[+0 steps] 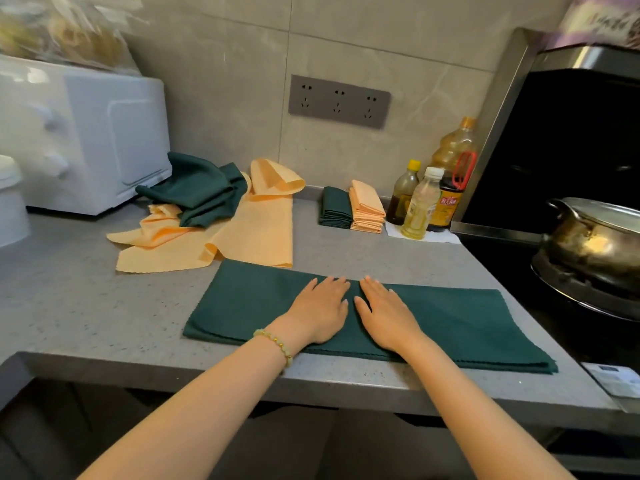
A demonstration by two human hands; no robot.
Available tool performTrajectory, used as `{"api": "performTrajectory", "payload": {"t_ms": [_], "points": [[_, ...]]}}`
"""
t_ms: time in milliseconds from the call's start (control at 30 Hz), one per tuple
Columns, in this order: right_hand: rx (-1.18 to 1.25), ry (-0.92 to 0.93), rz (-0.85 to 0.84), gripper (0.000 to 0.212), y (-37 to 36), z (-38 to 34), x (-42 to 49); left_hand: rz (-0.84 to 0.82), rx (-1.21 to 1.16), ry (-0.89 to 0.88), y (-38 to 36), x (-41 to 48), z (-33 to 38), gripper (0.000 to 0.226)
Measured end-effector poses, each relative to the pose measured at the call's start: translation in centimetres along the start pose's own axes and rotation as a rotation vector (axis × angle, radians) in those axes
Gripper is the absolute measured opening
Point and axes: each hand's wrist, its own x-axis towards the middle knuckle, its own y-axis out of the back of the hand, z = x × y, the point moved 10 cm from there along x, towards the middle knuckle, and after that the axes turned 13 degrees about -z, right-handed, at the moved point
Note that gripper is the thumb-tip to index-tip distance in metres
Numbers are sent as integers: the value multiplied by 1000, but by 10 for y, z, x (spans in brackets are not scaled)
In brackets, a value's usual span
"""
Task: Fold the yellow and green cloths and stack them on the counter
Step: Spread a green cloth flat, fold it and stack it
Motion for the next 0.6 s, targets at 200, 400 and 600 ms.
{"api": "performTrajectory", "payload": {"t_ms": [200, 400, 600], "points": [[-49, -24, -59, 62, 3, 42, -17, -51, 47, 21, -11, 3, -7, 61], [-13, -238, -35, 65, 24, 150, -49, -39, 41, 8, -11, 3, -5, 71], [37, -329, -15, 66, 31, 209, -61, -57, 43, 0, -13, 4, -2, 67]]}}
